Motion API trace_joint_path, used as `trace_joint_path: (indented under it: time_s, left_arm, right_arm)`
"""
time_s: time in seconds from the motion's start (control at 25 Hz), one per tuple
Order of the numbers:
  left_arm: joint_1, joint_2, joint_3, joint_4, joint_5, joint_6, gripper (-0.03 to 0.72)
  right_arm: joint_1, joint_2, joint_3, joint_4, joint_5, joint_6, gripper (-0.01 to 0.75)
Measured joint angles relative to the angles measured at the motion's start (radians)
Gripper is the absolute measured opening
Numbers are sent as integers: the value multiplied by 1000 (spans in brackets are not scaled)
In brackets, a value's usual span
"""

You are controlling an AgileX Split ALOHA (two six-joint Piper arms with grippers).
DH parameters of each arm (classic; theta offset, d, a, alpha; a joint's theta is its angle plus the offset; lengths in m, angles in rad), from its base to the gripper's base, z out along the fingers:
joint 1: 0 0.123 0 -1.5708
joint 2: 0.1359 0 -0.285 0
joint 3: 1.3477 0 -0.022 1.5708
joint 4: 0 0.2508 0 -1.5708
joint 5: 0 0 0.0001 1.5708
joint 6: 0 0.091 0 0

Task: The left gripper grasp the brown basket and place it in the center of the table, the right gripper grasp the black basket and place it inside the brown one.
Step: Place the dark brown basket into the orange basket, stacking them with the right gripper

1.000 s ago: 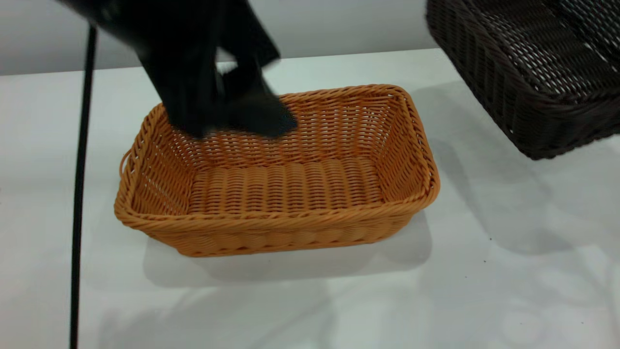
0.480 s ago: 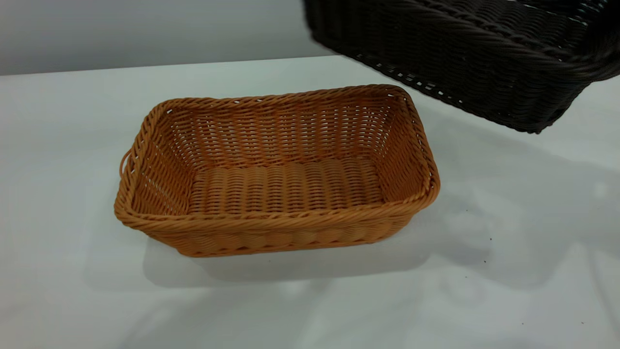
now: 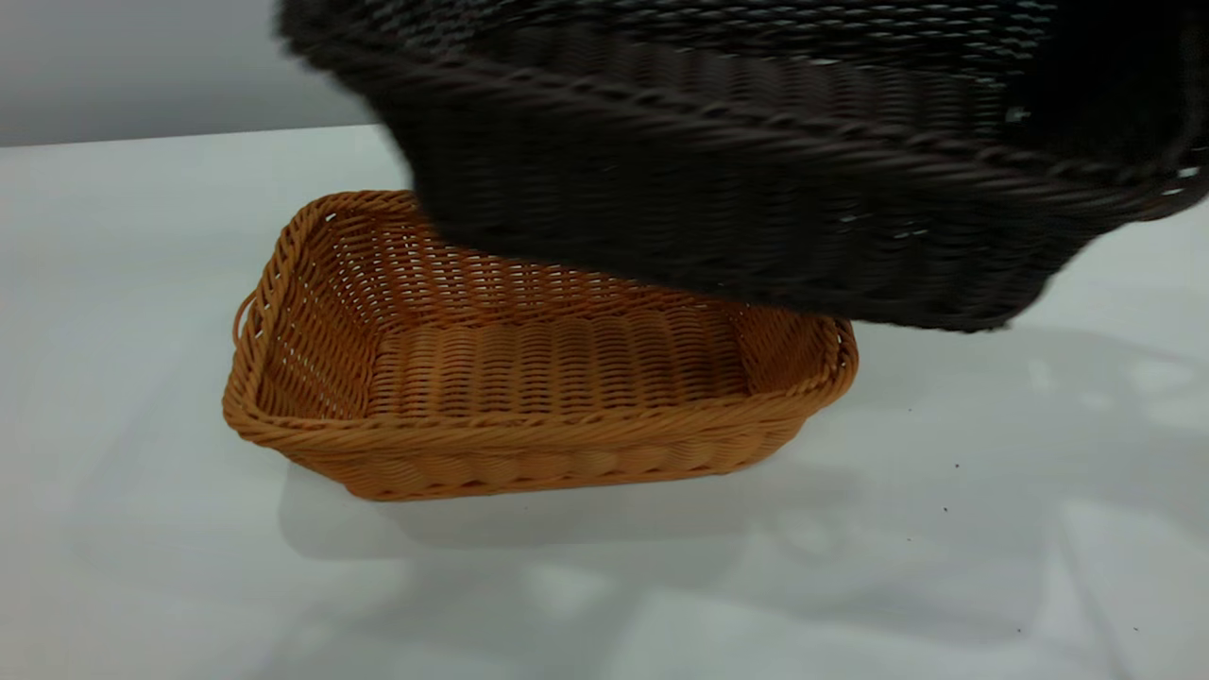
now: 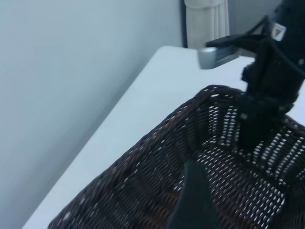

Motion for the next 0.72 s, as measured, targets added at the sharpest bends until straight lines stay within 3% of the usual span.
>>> trace_joint_path:
  time_s: [0.4,0.72]
  left_arm:
    - [0,0,1,0,8,1,490]
    - [0,0,1,0,27,1,490]
  right_arm:
    - [168,175,-192,-31,79,-23,118]
    - [190,287,-331,-26,102,-19,118]
